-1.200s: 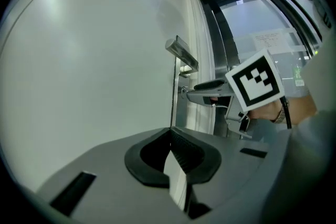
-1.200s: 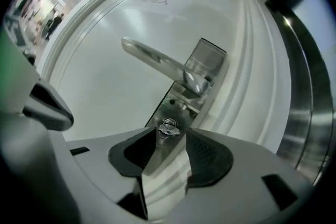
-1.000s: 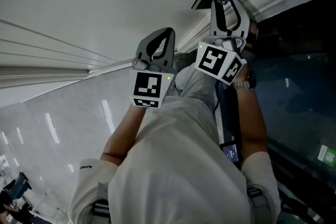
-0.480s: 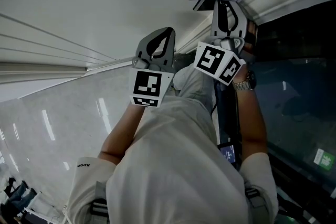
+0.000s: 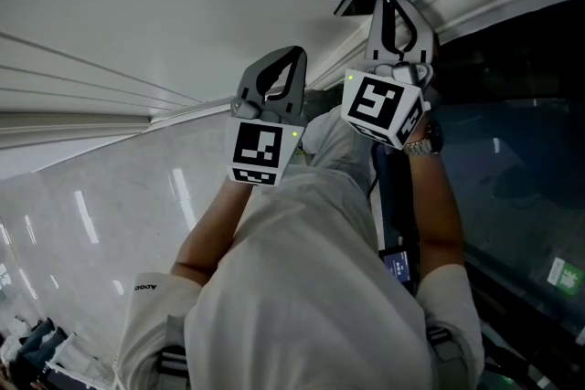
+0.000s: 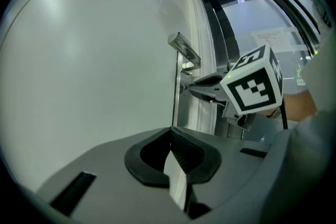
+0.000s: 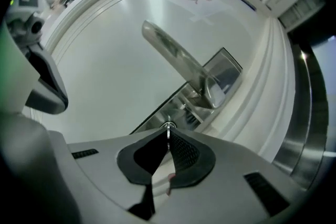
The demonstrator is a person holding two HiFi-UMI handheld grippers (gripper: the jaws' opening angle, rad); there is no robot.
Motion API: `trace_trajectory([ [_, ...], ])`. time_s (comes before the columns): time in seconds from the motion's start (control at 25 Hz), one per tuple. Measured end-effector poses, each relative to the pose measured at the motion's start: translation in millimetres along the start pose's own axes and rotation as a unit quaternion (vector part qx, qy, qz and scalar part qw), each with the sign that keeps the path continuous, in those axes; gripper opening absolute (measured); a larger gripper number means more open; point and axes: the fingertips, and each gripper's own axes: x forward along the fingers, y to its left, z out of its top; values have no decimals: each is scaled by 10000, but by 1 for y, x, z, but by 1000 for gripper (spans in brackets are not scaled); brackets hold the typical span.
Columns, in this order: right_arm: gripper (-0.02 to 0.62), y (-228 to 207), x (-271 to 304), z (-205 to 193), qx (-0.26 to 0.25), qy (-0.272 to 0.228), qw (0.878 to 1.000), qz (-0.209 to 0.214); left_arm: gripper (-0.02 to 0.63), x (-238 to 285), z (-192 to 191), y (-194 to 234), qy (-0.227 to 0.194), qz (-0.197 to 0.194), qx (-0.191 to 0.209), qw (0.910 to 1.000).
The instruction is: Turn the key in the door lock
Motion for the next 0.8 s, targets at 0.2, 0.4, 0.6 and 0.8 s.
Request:
trace_trajectory([
  [0.2,12,-2,1,1,1092,19,9938,228,8,1,-2,0,16,14,3,10000],
  [0.4,11,-5,2,-4,2885,72,9555,604,8,3,-4,0,44,16,6,10000],
  [0.6,11,-8,2,-6,4704,78,8766,1014,8,3,-5,0,61,40,-10,10000],
  [0.8,12,-9,3,-11,5872,161,7995,1250,8,4,-7,0,75,51,-12,10000],
])
